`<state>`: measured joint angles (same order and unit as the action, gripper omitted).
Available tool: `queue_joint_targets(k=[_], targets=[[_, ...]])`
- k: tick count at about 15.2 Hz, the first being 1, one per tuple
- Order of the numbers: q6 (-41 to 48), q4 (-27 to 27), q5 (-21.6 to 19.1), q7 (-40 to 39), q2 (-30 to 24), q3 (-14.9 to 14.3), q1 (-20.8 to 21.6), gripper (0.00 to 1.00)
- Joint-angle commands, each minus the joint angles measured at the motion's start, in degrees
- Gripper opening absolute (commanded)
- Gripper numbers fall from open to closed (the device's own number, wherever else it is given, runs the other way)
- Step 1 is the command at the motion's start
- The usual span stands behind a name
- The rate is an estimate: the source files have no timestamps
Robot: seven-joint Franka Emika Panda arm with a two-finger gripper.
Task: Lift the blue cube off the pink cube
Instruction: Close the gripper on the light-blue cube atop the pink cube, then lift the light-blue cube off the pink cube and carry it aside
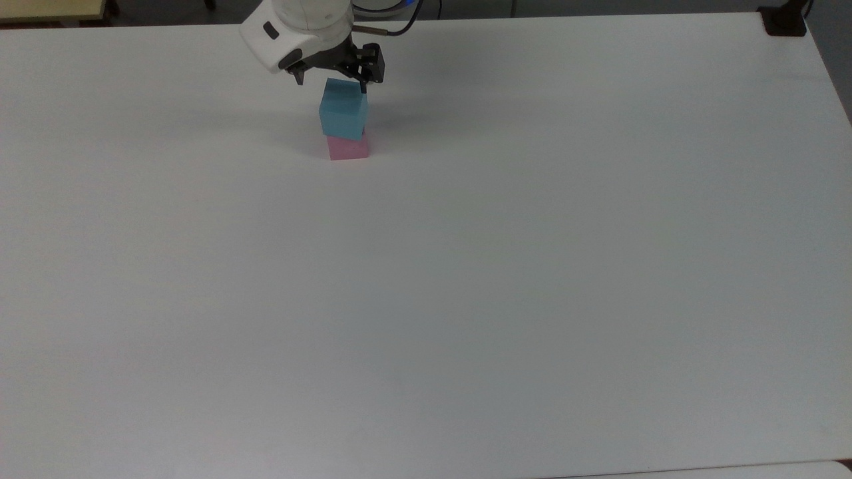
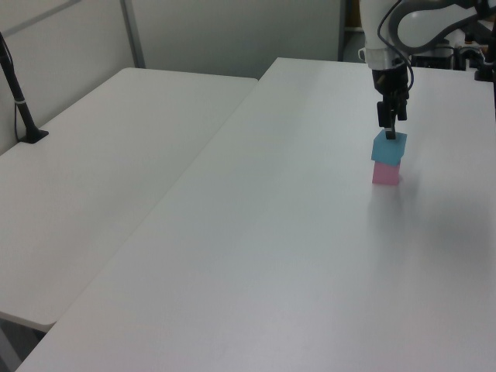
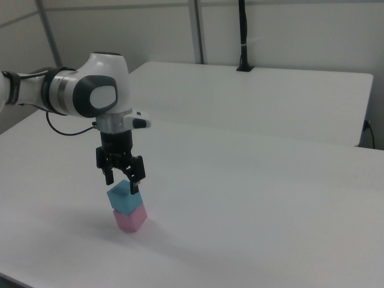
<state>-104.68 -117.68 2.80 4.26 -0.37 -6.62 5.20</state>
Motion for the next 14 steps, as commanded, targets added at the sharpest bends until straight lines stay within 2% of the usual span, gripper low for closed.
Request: queue_joint_targets(k=[1, 5, 7, 8, 9, 10, 11, 14], targets=[[-3.6, -1.15, 0.37, 1.54, 0.97, -0.15, 0.78, 1.0], [-5.27, -1.15, 0.37, 2.41, 2.39, 0.54, 0.95, 1.0], [-5.18, -1.15, 0.37, 2.5, 2.39, 0.81, 0.86, 0.83], [-5.1, -0.98, 0.28, 2.59, 2.39, 0.81, 0.86, 0.61], [-5.01, -0.8, 0.19, 2.5, 2.39, 0.81, 0.86, 0.44], [-4.75, -0.63, -0.07, 2.5, 2.3, 0.81, 0.78, 0.35], [-4.4, 0.42, -0.16, 2.33, 2.21, 0.81, 0.86, 0.31], [-4.31, 4.46, -0.07, 1.63, 2.82, 1.08, 0.95, 0.28]])
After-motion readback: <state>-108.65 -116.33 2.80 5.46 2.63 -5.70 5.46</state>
